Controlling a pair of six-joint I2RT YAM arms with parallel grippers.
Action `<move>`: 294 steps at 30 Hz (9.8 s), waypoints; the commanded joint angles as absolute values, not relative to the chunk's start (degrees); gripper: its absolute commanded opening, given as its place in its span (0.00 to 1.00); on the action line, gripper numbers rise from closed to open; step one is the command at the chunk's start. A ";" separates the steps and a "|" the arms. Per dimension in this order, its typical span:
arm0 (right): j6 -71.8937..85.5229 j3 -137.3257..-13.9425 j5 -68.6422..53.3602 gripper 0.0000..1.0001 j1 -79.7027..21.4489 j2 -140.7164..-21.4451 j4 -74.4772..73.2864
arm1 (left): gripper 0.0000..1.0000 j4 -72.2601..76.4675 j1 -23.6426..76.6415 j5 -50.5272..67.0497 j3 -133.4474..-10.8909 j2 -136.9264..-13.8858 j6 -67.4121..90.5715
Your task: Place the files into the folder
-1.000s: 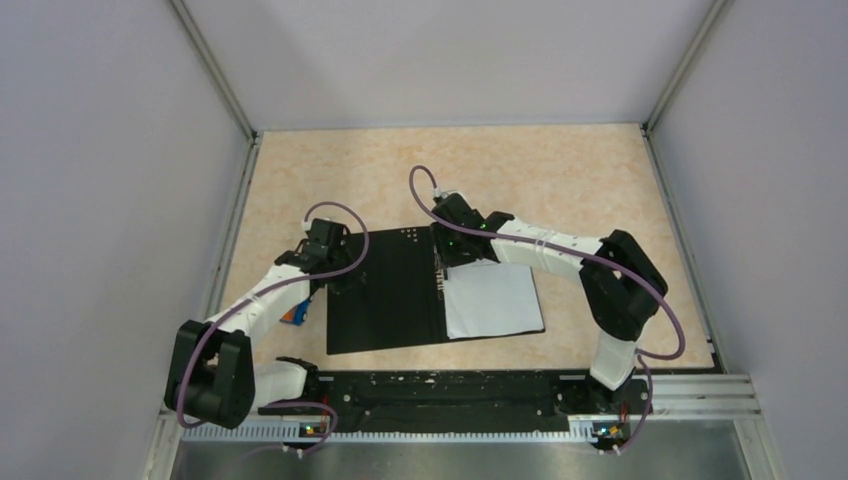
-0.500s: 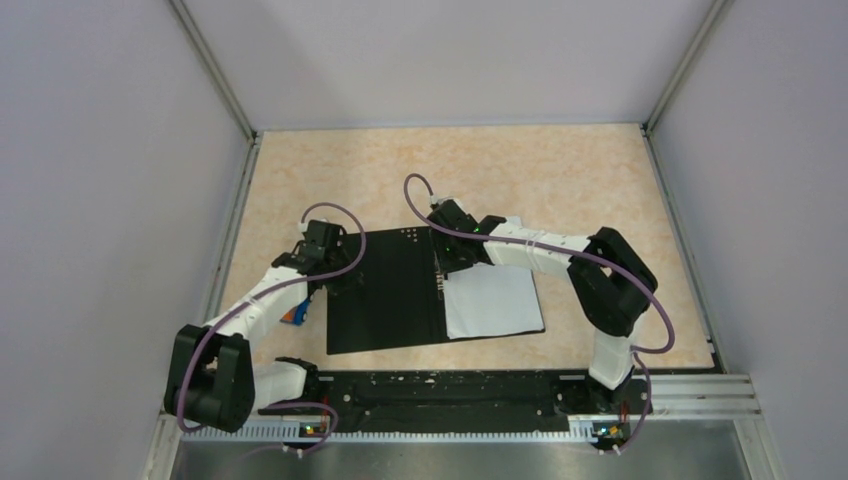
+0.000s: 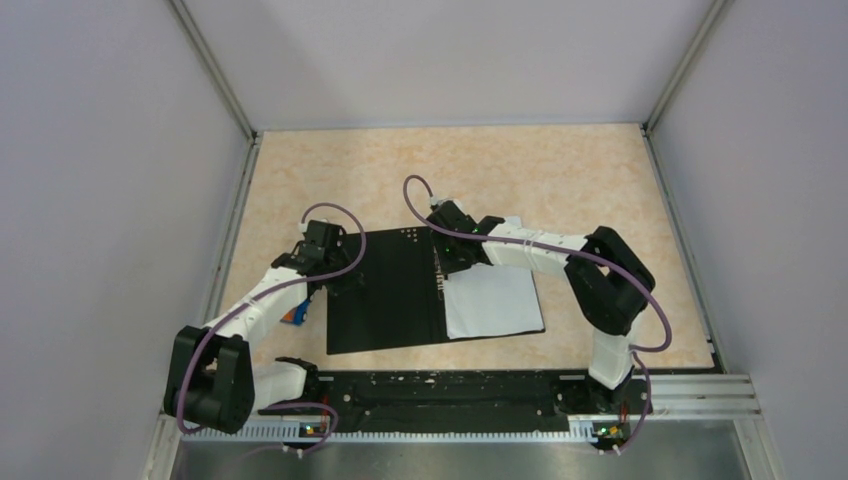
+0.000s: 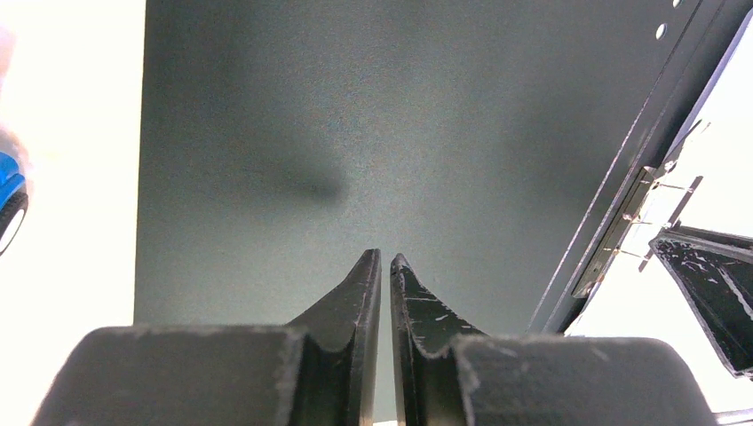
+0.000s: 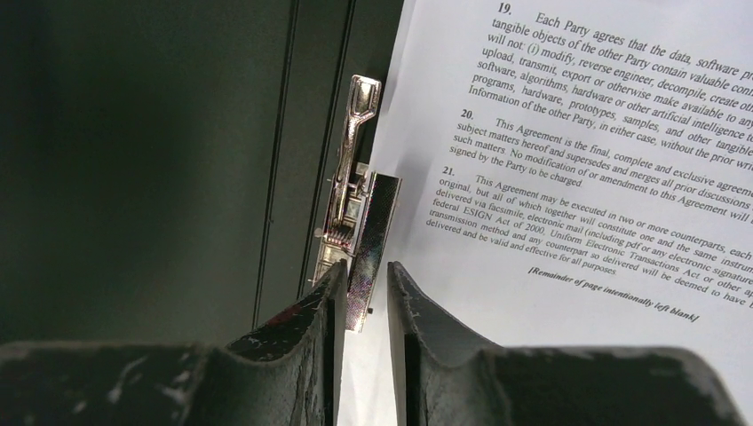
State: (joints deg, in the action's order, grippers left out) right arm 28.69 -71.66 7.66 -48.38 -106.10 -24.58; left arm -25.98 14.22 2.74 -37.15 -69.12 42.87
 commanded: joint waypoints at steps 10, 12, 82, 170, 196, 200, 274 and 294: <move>28.44 -71.15 9.30 0.18 -49.22 -106.80 -22.85 | 0.14 -26.05 13.89 3.01 -37.30 -67.65 42.74; 27.98 -70.94 10.01 0.16 -49.03 -106.28 -23.15 | 0.14 -26.05 13.89 3.24 -37.34 -67.59 42.79; 22.17 -63.83 8.19 0.14 -40.85 -98.92 -20.96 | 0.09 -19.59 21.04 -1.50 -32.14 -77.23 53.04; 9.39 -82.38 25.94 0.11 -54.98 -105.73 -38.67 | 0.57 -22.50 21.08 -15.58 -30.99 -73.05 49.17; 12.91 -69.88 21.25 0.03 -54.05 -99.02 -32.67 | 0.57 -23.81 21.09 -14.45 -33.17 -78.45 52.32; 12.71 -70.67 20.82 0.07 -53.77 -98.03 -32.69 | 0.57 -23.73 21.01 -14.15 -33.53 -78.87 51.74; 16.15 -55.55 18.36 0.00 -51.72 -96.77 -30.38 | 0.57 -25.22 21.05 -14.98 -37.07 -83.02 49.37; 18.84 -54.18 8.12 0.00 -48.35 -98.00 -23.95 | 0.57 -25.15 21.05 -14.69 -38.00 -83.93 48.63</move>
